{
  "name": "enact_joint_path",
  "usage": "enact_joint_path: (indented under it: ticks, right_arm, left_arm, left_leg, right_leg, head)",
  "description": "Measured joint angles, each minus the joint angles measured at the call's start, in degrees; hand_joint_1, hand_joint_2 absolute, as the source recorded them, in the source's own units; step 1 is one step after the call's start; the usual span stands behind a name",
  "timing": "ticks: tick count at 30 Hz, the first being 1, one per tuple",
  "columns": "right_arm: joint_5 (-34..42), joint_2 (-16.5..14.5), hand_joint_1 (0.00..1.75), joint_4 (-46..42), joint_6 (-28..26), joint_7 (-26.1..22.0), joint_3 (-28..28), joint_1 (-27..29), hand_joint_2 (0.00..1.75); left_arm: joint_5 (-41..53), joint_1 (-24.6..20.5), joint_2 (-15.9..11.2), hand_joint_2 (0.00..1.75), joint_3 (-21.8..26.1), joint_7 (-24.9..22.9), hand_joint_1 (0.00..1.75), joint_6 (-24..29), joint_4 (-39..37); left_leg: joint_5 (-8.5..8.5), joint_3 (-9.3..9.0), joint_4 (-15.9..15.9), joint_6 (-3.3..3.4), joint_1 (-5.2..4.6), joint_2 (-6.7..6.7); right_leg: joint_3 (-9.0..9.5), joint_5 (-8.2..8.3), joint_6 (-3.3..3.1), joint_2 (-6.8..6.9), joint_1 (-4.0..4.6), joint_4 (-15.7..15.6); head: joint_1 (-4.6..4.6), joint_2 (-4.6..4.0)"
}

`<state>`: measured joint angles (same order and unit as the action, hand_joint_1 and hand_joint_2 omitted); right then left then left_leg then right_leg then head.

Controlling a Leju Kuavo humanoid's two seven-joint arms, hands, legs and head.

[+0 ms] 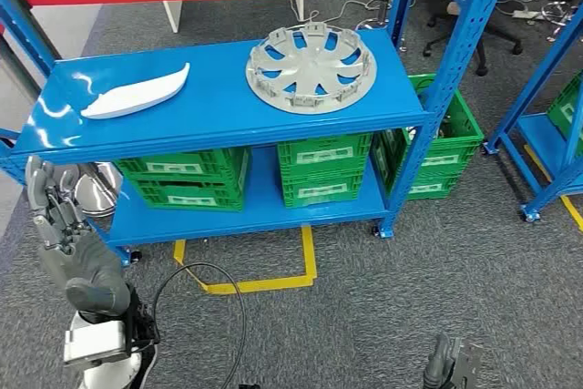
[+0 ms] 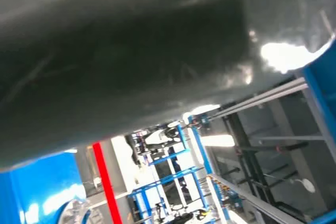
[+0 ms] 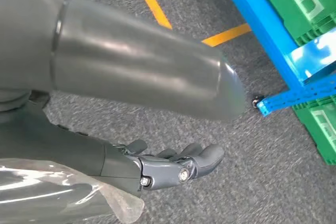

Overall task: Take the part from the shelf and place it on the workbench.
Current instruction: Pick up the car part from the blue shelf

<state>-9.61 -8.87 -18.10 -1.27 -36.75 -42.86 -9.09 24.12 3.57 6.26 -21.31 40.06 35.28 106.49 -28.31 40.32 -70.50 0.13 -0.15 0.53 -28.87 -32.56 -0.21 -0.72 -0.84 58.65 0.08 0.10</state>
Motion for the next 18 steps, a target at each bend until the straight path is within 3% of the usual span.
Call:
enact_joint_path:
  ticks: [1, 3, 5, 8, 10, 11, 13, 14, 15, 16, 18]
  right_arm:
    - [-0.07, -0.08, 0.00, 0.00, -0.02, 0.07, -0.01, -0.07, 0.00]
    - [-0.22, -0.37, 0.00, 0.04, -0.13, 0.33, -0.04, -0.30, 0.00]
    - [-0.49, -0.64, 0.00, 0.10, -0.28, 0.73, -0.06, -0.53, 0.00]
    - [-0.70, -0.74, 0.00, 0.11, 0.07, 1.30, -0.05, -0.78, 0.00]
    - [-0.68, -0.74, 0.00, 0.12, 0.79, 1.90, -0.04, -1.02, 0.00]
    - [-0.73, -0.74, 0.00, 0.13, 1.07, 2.22, -0.04, -0.94, 0.00]
    - [-0.89, -0.73, 0.00, 0.19, 1.27, 2.69, -0.04, -0.41, 0.00]
    - [-0.96, -0.72, 0.00, 0.23, 1.31, 2.84, -0.05, -0.11, 0.00]
    - [-1.01, -0.72, 0.00, 0.28, 1.33, 2.92, -0.06, 0.08, 0.00]
    - [-1.08, -0.72, 0.00, 0.34, 1.35, 3.05, -0.07, 0.21, 0.00]
    - [-1.24, -0.71, 0.00, 0.62, 1.22, 3.62, -0.05, 0.50, 0.00]
  left_arm:
    - [0.01, 0.00, -0.07, 0.00, -0.08, 0.00, 0.00, 0.12, 0.00]
    - [0.05, 0.03, -0.29, 0.00, -0.30, -0.01, 0.00, 0.46, 0.01]
    - [0.13, 0.05, -0.54, 0.00, -0.51, -0.01, 0.00, 0.98, 0.03]
    - [0.20, 0.10, -0.74, 0.00, -0.90, 0.00, 0.00, 1.50, 0.13]
    - [0.09, 0.08, -0.83, 0.00, -1.15, 0.01, 0.00, 1.60, 0.18]
    - [0.03, 0.07, -0.86, 0.00, -1.22, 0.01, 0.00, 1.61, 0.18]
    - [-0.05, 0.13, -0.91, 0.00, -1.32, 0.01, 0.00, 1.62, 0.18]
    - [-0.08, 0.17, -0.95, 0.00, -1.34, 0.01, 0.00, 1.62, 0.18]
    - [-0.10, 0.19, -0.97, 0.00, -1.36, 0.01, 0.00, 1.61, 0.18]
    - [-0.12, 0.21, -0.99, 0.00, -1.36, 0.02, 0.00, 1.61, 0.17]
    - [-0.31, 0.40, -1.07, 0.00, -1.36, 0.02, 0.00, 1.68, 0.11]
  left_leg:
    - [1.64, -0.80, 2.60, 0.32, -0.14, -0.11]
    - [3.23, -2.56, 6.81, 0.97, -0.47, -0.37]
    - [2.35, -4.07, 9.76, 1.43, -0.80, -0.53]
    - [1.42, -6.37, 12.76, 1.82, -0.56, -0.58]
    - [1.01, -8.41, 14.24, 2.05, -0.28, -0.54]
    - [0.52, -9.36, 14.74, 2.17, -0.27, -0.52]
    - [-0.94, -11.37, 15.21, 2.28, -0.25, -0.57]
    - [-1.93, -12.69, 15.32, 2.28, -0.22, -0.62]
    - [-2.96, -14.07, 15.35, 2.20, -0.19, -0.66]
    - [-4.15, -15.59, 15.35, 2.05, -0.15, -0.67]
    - [-6.50, -18.10, 15.26, 1.61, -0.16, -0.67]
  right_leg:
    - [0.38, -0.31, 0.05, -0.03, 0.00, -0.04]
    - [0.88, -1.01, 0.34, -0.16, 0.00, -0.28]
    - [1.27, -1.32, 0.91, -0.17, -0.07, -0.80]
    - [1.36, -0.08, 1.79, 0.00, -0.10, 0.38]
    - [-2.10, 1.04, 1.83, 0.08, 0.01, 5.46]
    - [-4.83, 0.67, 1.77, 0.12, 0.10, 8.95]
    - [-9.98, -2.57, 1.86, 0.12, 0.14, 13.22]
    - [-11.91, -4.33, 2.00, 0.13, 0.13, 13.57]
    - [-12.86, -4.91, 2.22, 0.17, 0.08, 12.22]
    - [-13.26, -3.37, 2.46, 0.28, -0.02, 9.59]
    - [-13.41, 4.31, 2.60, 1.00, -0.09, 4.28]
  head:
    - [0.00, 0.00]
    - [0.12, -0.01]
    - [0.10, -0.01]
    - [0.03, 0.00]
    - [0.24, 0.00]
    - [0.33, -0.01]
    - [0.35, 0.01]
    - [0.38, 0.00]
    - [0.37, 0.00]
    - [0.39, -0.01]
    - [0.41, -0.01]
